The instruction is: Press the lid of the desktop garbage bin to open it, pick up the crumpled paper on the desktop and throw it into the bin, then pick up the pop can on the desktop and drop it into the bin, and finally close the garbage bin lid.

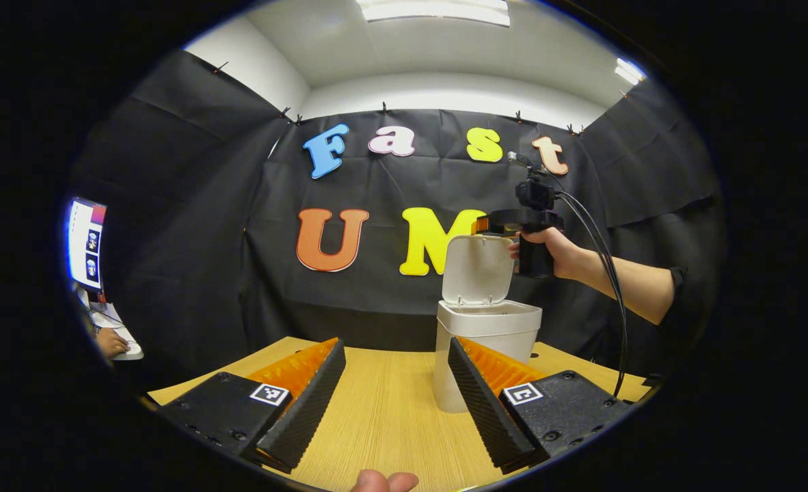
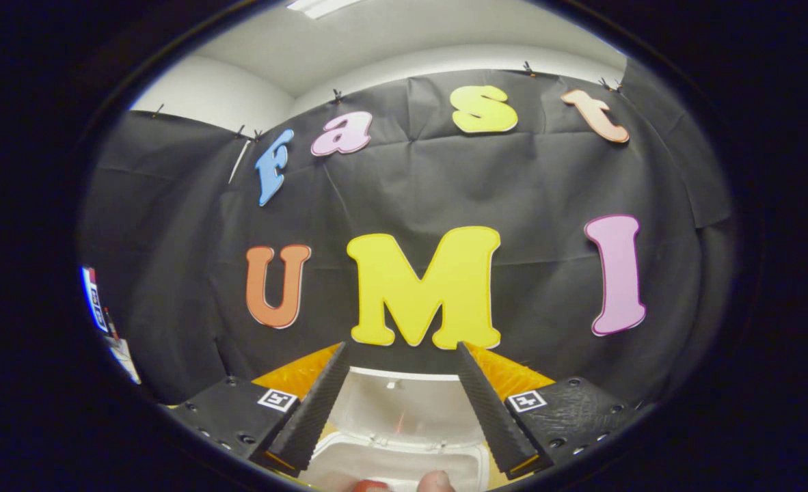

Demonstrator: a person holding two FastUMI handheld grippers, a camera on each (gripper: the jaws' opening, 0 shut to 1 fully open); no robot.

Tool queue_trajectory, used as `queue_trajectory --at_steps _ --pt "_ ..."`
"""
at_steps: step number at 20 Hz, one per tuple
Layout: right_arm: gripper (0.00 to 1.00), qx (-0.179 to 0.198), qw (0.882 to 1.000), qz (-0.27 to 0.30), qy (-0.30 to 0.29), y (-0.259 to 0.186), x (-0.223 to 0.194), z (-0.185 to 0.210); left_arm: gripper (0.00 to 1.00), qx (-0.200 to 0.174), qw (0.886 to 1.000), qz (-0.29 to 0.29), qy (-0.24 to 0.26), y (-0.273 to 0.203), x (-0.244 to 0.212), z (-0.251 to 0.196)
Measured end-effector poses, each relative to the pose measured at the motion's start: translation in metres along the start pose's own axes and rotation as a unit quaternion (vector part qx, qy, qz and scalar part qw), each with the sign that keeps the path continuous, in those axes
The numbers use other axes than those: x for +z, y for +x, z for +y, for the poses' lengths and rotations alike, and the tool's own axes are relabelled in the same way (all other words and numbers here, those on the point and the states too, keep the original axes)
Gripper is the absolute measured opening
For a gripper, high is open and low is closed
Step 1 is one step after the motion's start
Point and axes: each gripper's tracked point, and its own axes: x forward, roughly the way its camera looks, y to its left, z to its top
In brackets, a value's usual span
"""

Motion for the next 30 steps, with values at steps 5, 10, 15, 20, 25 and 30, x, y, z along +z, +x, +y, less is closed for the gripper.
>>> queue_trajectory --at_steps 5,10,15,20,25,30 --pt "0.99 0.016 1.0 0.02 -0.001 -0.042 -0.017 0.005 0.98 0.006 1.0 -0.001 0.002 -0.002 0.002 -0.006" --pt "0.99 0.026 0.998 0.05 0.015 -0.079 -0.051 0.006 0.98 0.01 1.0 -0.006 0.009 -0.004 0.001 -0.019" --pt "0.95 0.016 0.993 0.112 0.032 -0.1 -0.116 -0.003 0.97 0.006 1.0 -0.007 0.015 -0.004 -0.008 -0.033" --pt "0.92 0.016 0.991 0.128 0.026 -0.114 -0.153 -0.007 0.97 0.01 0.999 -0.002 0.041 -0.001 -0.022 -0.038" --pt "0.94 0.005 0.994 0.112 0.014 -0.115 -0.165 -0.008 0.97 0.001 1.0 0.007 0.029 0.005 -0.037 -0.044" --pt "0.95 0.001 0.993 0.117 0.011 -0.113 -0.173 -0.009 0.98 -0.009 1.0 0.019 0.009 0.015 -0.046 -0.043"
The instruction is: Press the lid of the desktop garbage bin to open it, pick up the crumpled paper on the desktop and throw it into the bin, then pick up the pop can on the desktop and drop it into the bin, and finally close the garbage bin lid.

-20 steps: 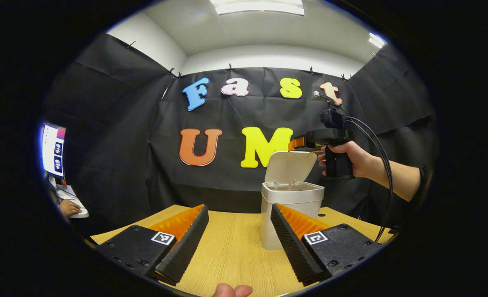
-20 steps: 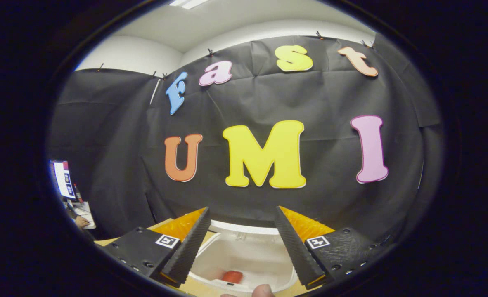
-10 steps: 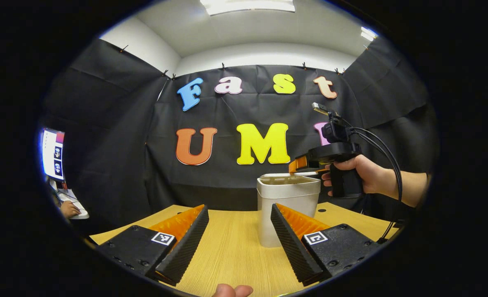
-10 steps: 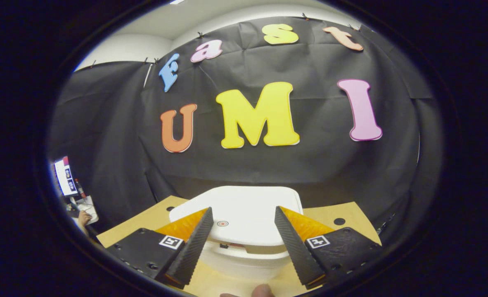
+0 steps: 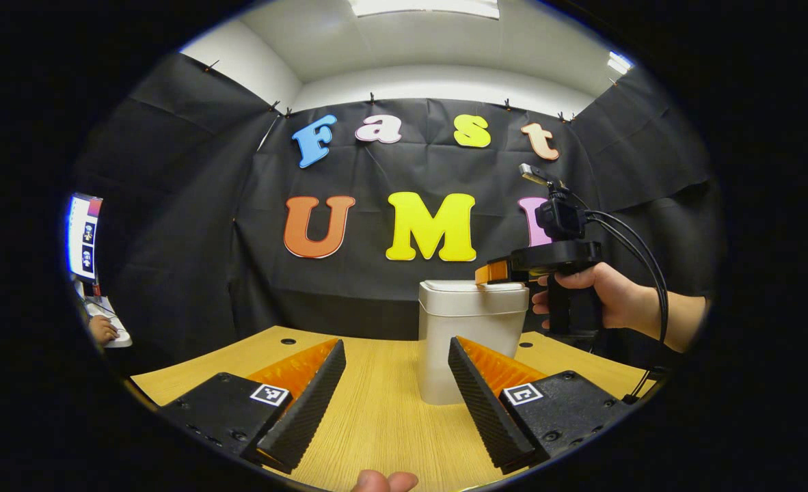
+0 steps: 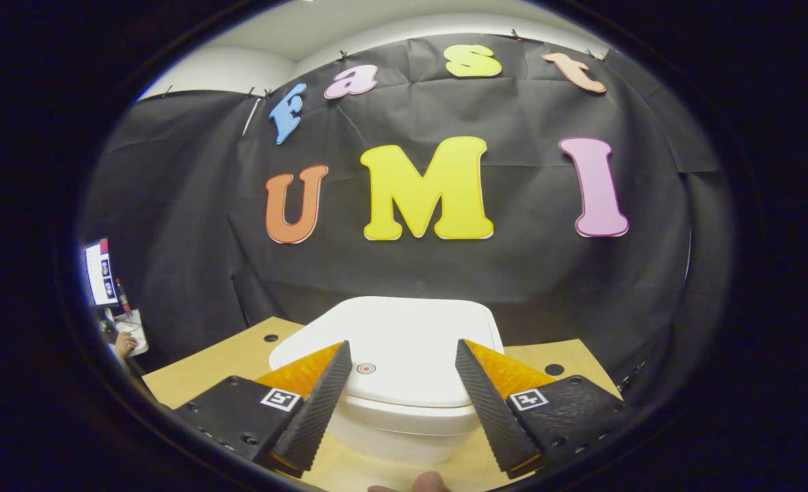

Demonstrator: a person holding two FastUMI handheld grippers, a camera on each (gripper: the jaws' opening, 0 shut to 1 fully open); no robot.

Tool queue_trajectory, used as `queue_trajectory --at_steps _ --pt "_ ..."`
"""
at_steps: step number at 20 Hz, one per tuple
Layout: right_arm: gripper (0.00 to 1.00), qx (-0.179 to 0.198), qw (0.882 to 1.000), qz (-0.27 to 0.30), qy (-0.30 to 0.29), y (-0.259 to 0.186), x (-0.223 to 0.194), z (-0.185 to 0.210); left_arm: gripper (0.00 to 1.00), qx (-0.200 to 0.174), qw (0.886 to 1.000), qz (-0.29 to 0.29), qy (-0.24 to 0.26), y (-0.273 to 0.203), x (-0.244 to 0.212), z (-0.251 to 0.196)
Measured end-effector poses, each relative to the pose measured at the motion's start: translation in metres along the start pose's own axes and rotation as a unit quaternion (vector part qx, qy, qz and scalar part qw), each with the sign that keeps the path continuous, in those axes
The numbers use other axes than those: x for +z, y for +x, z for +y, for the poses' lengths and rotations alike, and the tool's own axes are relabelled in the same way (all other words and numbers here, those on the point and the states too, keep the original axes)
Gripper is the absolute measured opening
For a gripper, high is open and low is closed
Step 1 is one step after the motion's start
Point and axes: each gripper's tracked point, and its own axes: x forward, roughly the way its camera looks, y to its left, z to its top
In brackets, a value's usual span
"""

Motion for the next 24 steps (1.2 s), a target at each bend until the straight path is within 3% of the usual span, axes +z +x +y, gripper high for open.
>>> queue_trajectory --at_steps 5,11,18,24 --pt "0.96 -0.007 1.0 -0.021 -0.005 0.003 -0.009 -0.001 0.98 0.0 1.0 -0.007 0.02 0.007 -0.005 -0.002" --pt "0.98 -0.023 0.998 -0.046 -0.022 0.001 -0.013 -0.001 0.98 -0.007 1.0 0.004 0.002 0.012 -0.019 -0.006" --pt "0.95 -0.019 0.996 -0.09 0.0 -0.002 -0.004 -0.005 0.98 0.021 1.0 0.003 -0.015 0.017 -0.025 0.006" --pt "0.93 -0.012 0.991 -0.13 0.03 -0.044 0.02 -0.031 0.98 0.039 0.999 -0.008 0.006 0.027 -0.013 0.008"
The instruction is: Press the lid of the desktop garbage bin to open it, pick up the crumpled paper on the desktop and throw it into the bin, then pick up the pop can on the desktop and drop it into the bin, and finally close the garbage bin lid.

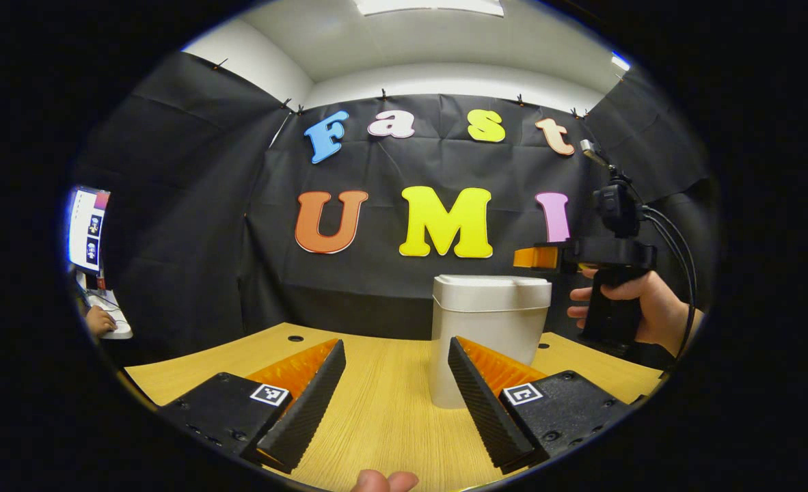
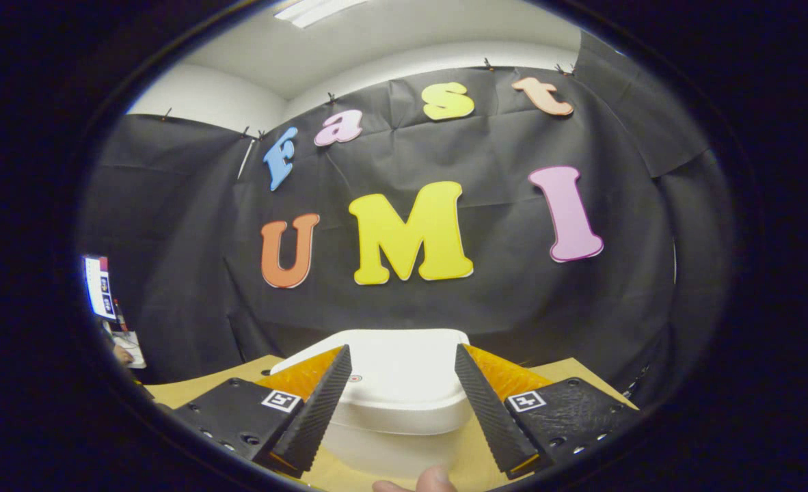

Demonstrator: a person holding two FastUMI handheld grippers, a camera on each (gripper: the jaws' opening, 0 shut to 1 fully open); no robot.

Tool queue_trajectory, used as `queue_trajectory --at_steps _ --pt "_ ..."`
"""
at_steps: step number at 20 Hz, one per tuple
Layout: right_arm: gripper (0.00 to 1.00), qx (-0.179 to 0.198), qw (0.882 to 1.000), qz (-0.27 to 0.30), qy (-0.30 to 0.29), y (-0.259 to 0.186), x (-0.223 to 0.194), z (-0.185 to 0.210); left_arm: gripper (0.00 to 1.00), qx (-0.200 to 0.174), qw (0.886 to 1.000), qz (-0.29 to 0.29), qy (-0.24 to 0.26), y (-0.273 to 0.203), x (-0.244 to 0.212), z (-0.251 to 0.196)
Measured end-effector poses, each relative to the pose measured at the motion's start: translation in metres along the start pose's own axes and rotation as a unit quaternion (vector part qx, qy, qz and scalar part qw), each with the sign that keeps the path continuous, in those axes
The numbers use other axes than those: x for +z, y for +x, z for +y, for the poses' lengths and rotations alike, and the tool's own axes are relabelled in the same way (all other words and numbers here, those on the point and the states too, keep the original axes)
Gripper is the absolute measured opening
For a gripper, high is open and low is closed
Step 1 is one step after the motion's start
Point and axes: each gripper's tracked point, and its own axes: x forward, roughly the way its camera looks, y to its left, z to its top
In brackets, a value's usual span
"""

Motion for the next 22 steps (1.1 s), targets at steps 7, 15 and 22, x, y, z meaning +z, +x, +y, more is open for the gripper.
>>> queue_trajectory --at_steps 7,15,22 --pt "0.95 -0.036 0.997 -0.035 -0.051 -0.068 -0.009 -0.048 0.97 -0.009 1.0 -0.011 0.009 0.011 0.011 -0.021" --pt "0.95 -0.082 0.994 -0.036 -0.055 -0.138 -0.051 -0.081 0.97 -0.02 0.999 -0.019 0.017 0.014 0.013 -0.036" --pt "0.95 -0.091 0.993 -0.057 -0.046 -0.158 -0.06 -0.071 0.98 -0.012 1.0 -0.014 0.01 0.01 0.01 -0.027"
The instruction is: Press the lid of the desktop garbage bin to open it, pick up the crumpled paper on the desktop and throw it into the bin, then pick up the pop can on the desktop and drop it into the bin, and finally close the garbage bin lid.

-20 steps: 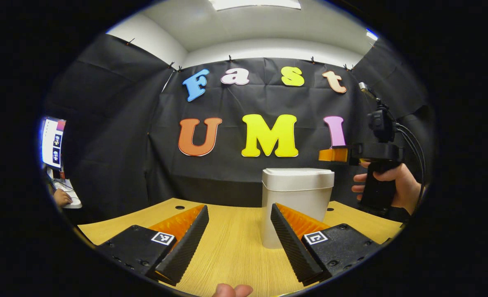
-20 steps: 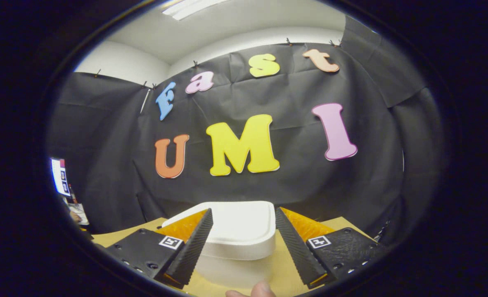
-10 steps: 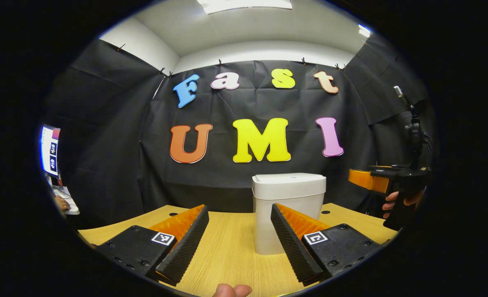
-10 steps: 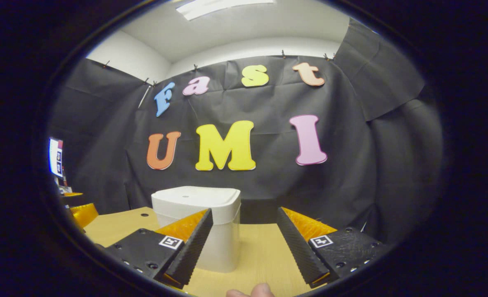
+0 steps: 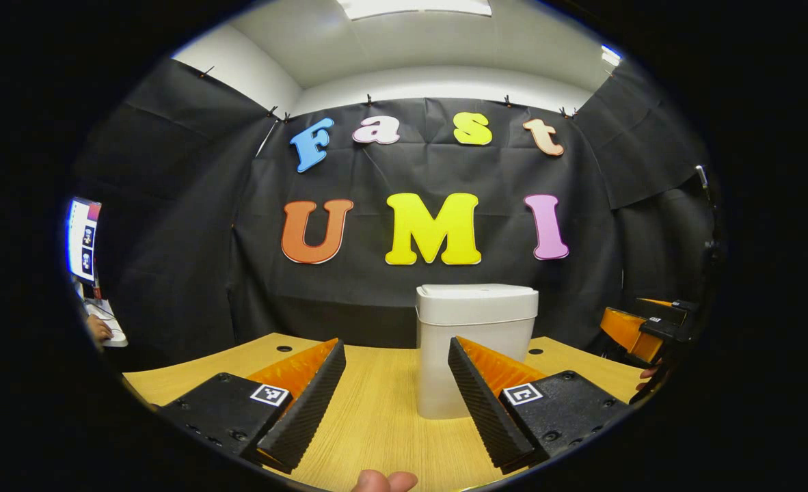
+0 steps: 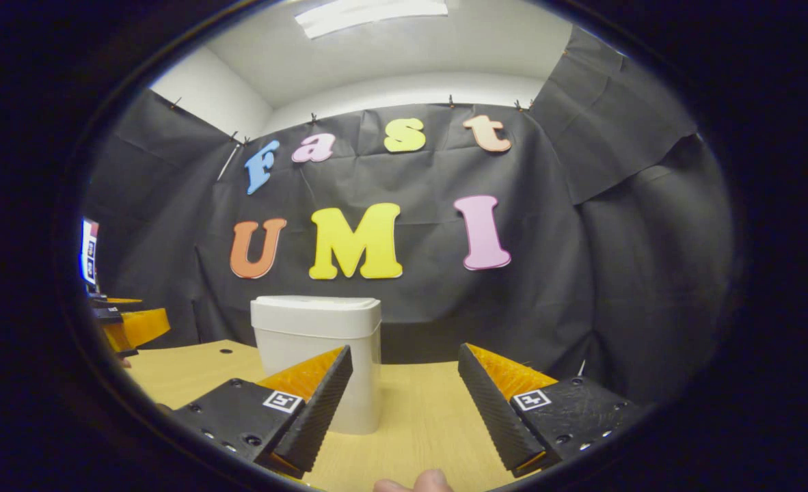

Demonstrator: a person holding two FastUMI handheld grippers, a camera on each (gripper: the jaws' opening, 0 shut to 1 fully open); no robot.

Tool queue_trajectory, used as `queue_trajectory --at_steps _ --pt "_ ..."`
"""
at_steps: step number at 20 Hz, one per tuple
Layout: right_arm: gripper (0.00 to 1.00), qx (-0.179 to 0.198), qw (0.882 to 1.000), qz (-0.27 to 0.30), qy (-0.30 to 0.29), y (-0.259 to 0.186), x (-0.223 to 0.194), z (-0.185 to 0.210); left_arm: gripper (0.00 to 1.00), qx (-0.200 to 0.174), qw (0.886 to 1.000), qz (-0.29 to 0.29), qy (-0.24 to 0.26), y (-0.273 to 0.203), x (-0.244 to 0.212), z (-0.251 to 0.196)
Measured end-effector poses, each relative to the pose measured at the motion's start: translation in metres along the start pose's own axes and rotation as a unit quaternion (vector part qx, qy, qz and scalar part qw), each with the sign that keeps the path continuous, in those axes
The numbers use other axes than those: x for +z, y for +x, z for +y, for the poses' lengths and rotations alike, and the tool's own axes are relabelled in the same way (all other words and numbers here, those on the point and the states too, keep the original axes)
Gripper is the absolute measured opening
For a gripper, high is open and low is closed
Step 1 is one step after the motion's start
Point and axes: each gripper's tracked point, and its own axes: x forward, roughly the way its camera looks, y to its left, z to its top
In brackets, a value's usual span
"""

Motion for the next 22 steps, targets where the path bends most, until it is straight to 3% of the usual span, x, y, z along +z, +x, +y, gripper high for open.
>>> queue_trajectory --at_steps 1,5,22 --pt "0.92 0.006 1.0 0.0 -0.002 -0.001 -0.001 0.006 0.98 0.003 1.0 -0.002 0.002 0.0 0.001 0.003" --pt "0.96 0.025 0.999 0.011 -0.019 -0.001 -0.009 0.023 0.98 0.005 1.0 0.0 0.004 0.0 -0.001 0.007" --pt "0.94 0.025 0.999 0.0 -0.027 -0.012 -0.006 0.026 0.98 0.006 1.0 0.005 0.012 -0.003 -0.006 0.004"
